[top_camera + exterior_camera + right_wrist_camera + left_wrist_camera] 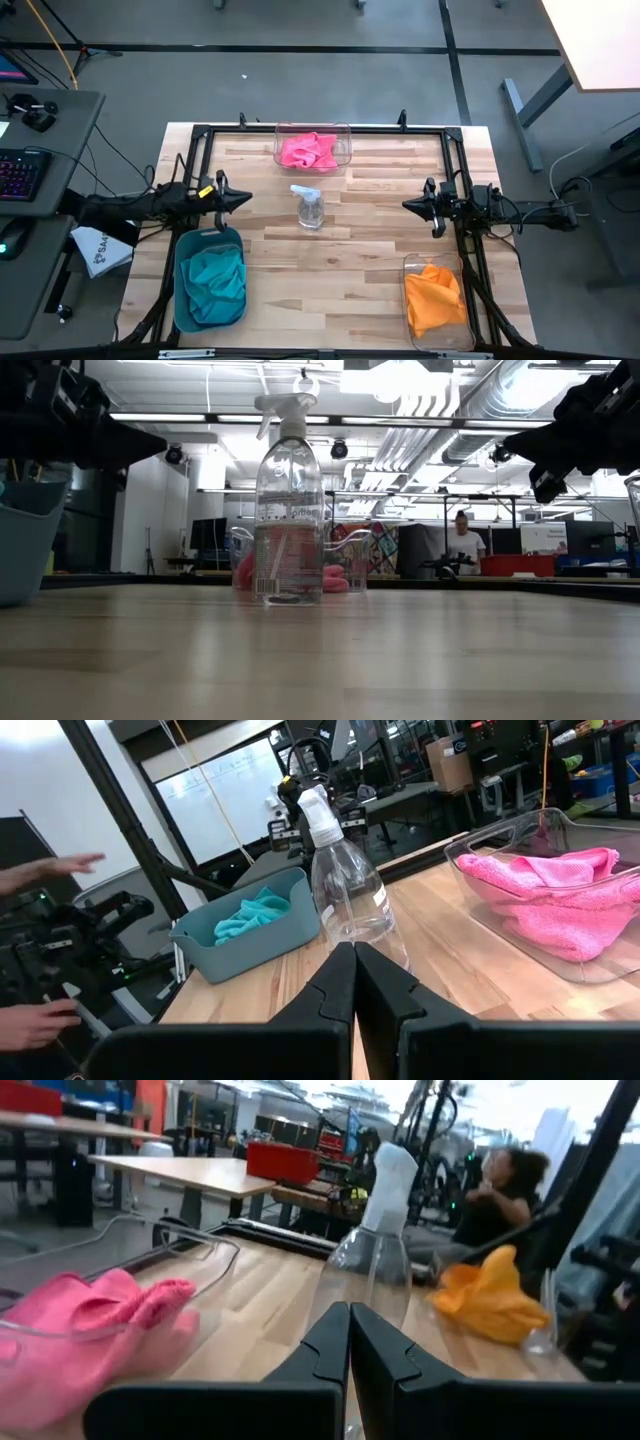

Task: Sort microfiber towel by color & place in baskets
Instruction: Return to Home Position

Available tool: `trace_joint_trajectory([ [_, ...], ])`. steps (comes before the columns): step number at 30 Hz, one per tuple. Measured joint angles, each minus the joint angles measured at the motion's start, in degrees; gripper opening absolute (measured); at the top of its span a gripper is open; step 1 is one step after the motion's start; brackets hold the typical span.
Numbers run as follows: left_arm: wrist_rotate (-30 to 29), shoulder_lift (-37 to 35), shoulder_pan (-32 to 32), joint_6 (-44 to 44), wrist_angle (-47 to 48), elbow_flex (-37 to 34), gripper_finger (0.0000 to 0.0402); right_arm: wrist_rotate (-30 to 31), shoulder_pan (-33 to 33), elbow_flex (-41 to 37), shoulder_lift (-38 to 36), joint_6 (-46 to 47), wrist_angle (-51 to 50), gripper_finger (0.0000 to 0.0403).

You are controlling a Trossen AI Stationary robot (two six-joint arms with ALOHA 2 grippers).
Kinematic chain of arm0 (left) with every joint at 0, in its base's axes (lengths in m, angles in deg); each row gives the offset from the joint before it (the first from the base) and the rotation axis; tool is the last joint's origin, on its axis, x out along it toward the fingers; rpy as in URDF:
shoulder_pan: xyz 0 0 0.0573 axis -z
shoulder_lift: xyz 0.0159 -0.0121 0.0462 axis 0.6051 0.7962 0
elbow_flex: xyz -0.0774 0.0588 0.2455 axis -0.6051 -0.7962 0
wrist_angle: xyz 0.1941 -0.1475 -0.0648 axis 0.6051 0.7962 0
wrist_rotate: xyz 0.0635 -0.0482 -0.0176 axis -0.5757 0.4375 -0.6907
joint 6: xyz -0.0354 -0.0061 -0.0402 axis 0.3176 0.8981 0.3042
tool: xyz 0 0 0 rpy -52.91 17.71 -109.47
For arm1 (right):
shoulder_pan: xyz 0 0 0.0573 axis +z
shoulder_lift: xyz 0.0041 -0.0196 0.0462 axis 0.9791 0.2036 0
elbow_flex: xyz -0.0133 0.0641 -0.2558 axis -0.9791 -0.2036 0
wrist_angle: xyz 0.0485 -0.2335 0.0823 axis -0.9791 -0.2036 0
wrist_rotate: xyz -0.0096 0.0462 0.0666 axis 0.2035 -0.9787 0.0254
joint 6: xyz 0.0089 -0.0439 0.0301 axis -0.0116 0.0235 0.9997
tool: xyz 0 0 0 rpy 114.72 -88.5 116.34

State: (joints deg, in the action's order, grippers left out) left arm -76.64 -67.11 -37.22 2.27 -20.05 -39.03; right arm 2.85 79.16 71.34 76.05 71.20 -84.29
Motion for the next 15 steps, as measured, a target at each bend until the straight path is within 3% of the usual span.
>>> trace_joint_trajectory([
  [15, 0.06, 0.67, 0.02, -1.28, 0.07, 0.0, 0.0, 0.0, 0.0, 0.02, 0.0, 0.01, 0.0, 0.0],
])
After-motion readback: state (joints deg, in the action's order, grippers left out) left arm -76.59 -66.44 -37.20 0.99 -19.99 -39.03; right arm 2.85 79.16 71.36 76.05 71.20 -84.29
